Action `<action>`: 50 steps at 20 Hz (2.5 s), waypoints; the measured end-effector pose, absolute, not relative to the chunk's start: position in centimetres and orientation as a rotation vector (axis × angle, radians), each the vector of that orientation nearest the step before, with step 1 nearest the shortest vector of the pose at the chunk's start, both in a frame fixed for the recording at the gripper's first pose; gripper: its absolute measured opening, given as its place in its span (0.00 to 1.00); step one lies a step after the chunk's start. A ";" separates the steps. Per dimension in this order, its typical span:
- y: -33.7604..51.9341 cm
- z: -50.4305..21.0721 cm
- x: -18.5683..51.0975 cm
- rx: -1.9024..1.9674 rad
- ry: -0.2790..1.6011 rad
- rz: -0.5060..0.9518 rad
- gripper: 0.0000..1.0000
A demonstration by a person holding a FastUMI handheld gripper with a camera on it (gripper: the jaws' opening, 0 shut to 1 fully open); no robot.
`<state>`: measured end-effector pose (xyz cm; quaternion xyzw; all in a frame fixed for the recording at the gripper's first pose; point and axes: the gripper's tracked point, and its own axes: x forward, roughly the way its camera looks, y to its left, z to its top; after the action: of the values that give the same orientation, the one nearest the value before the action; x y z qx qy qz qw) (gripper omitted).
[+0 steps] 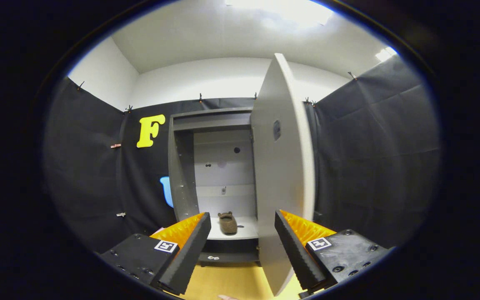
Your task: Open the shoe cabinet door, grab the shoes and put them into the shoe cabinet, then close the shoe cabinet door.
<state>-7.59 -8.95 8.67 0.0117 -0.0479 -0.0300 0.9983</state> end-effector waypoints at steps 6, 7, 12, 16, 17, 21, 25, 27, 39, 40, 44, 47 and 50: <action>-16.4 8.8 -10.4 -0.004 -0.087 -0.167 0.97; -17.5 8.6 -10.5 -0.003 -0.083 -0.184 0.97; -22.3 6.9 -9.1 0.001 -0.034 -0.231 0.97; -23.6 4.8 -6.6 0.011 0.022 -0.207 0.98; -23.8 4.3 -6.0 0.014 0.038 -0.199 0.98; -22.5 3.7 -4.6 0.021 0.053 -0.128 0.98; -21.1 3.5 -4.4 0.020 0.051 -0.094 0.91; -19.7 3.5 -4.3 0.027 0.052 -0.067 0.91; -9.3 2.3 -1.9 0.064 0.067 0.033 0.92; -8.4 2.3 -1.7 0.061 0.067 0.036 0.92; -5.2 2.1 0.0 0.069 0.062 0.037 0.92; -2.6 1.8 1.3 0.072 0.057 0.047 0.92; 0.0 1.5 2.8 0.065 0.055 0.056 0.93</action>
<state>2.82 0.01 1.52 0.0327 0.0274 0.0278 0.9987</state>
